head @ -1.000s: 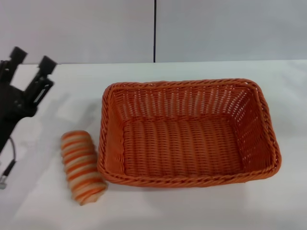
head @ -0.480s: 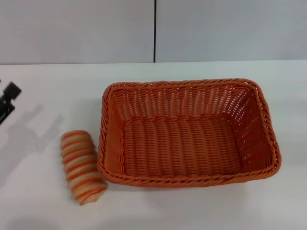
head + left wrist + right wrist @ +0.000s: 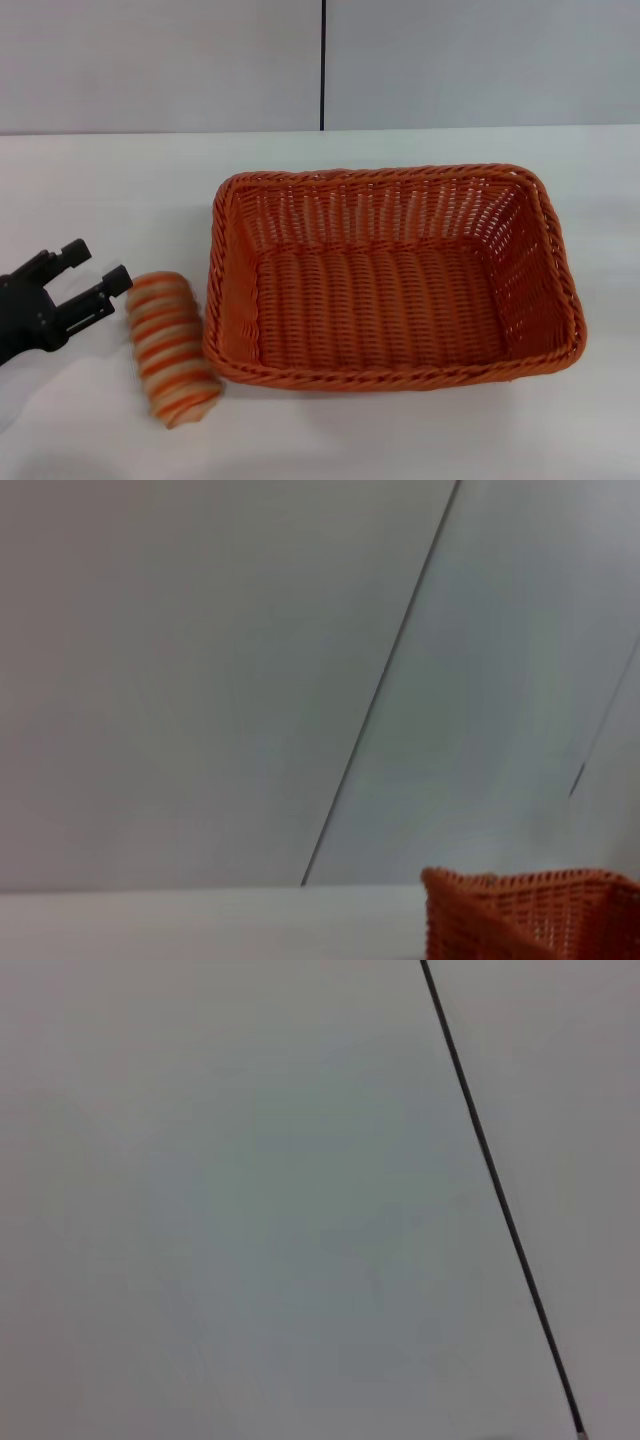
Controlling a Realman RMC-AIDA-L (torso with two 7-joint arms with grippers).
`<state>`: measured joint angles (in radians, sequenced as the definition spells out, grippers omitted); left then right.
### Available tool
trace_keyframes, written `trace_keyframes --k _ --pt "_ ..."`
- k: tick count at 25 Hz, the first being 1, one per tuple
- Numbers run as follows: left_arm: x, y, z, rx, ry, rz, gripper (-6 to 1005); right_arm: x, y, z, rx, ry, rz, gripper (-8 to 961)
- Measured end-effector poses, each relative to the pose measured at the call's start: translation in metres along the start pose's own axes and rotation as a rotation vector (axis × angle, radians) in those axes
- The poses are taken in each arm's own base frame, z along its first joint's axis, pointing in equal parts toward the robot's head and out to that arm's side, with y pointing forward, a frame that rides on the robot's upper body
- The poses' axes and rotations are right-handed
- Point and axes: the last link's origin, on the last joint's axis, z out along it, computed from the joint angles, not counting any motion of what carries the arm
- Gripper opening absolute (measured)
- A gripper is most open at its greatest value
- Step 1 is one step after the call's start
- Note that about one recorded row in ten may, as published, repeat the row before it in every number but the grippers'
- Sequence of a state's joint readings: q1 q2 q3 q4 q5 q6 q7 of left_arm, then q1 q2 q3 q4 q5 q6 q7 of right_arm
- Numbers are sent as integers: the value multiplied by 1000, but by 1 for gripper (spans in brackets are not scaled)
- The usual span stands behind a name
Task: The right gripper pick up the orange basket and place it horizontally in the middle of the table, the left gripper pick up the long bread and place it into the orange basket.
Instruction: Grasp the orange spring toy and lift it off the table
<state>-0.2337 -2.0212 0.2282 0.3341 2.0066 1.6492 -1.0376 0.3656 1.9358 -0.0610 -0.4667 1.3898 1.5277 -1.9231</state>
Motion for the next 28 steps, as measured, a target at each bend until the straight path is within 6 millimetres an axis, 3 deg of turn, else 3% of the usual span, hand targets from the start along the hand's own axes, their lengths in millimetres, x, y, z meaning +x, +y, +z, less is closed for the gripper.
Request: trace_keyframes --k 28 --pt "-22 1 14 49 -90 -30 806 16 9 4 -10 11 40 565"
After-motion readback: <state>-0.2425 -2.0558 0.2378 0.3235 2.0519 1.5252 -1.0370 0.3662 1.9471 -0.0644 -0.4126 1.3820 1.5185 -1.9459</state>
